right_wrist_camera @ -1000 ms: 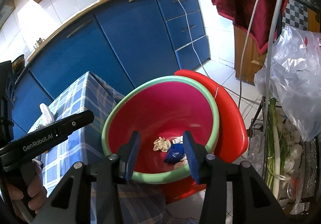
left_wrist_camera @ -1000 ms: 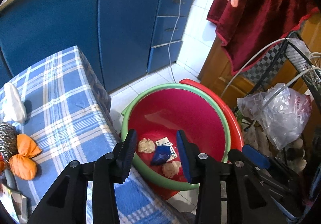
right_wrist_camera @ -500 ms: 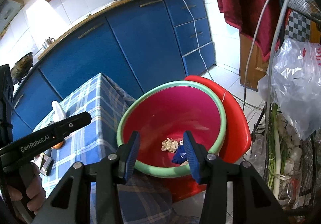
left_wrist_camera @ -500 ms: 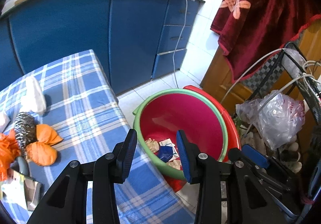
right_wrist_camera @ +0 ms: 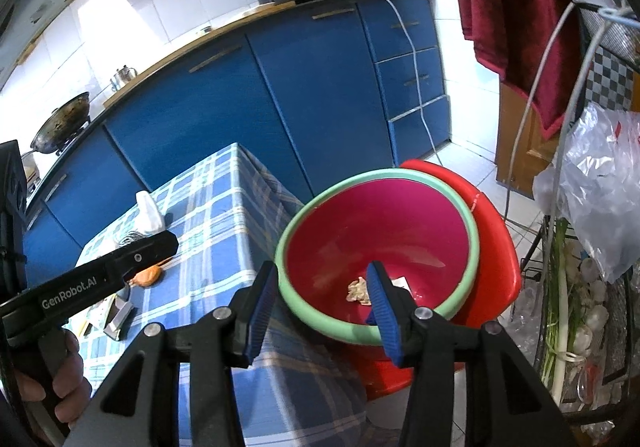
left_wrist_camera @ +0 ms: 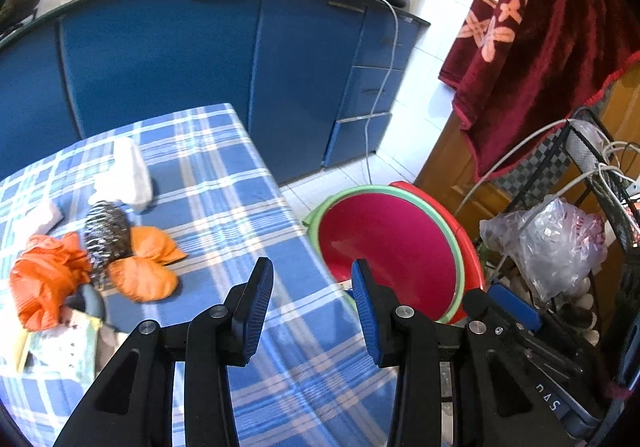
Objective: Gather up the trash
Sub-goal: 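Move both open tools back from the basin toward the orange items on the table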
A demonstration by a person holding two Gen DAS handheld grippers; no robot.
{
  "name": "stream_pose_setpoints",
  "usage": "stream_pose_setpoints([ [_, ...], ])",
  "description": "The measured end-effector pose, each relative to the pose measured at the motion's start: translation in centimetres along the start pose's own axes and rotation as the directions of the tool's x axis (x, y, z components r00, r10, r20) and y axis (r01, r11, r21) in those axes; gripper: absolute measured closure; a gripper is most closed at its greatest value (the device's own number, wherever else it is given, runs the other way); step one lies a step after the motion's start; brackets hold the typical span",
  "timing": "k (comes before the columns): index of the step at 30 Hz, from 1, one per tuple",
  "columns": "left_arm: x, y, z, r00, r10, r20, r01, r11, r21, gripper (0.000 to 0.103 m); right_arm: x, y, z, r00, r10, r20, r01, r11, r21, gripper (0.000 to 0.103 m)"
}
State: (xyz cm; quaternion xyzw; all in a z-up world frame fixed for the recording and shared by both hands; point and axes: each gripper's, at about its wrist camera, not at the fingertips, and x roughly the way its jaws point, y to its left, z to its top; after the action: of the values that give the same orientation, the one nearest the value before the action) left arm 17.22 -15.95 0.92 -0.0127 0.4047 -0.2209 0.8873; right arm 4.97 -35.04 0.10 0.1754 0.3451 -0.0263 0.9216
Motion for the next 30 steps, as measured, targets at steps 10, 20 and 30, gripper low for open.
stream_pose_setpoints([
  [10, -2.9, 3.3, -1.2, 0.998, 0.053, 0.029, -0.052, 0.997, -0.056, 0.061, 0.1, 3.3, -0.3, 0.998, 0.062, -0.017, -0.063, 0.997, -0.042, 0.051],
  [20, -5.7, 8.5, -2.6, 0.988, 0.145, 0.048, -0.137, 0.981, -0.135, 0.061, 0.7, 7.4, -0.8, 0.992, 0.123, -0.038, -0.126, 0.987, -0.095, 0.049],
  [30, -7.8, 14.0, -3.5, 0.97, 0.238, 0.058, -0.219, 0.949, -0.228, 0.059, 2.0, 10.6, -1.4, 0.985, 0.153, -0.077, -0.162, 0.979, -0.126, 0.047],
])
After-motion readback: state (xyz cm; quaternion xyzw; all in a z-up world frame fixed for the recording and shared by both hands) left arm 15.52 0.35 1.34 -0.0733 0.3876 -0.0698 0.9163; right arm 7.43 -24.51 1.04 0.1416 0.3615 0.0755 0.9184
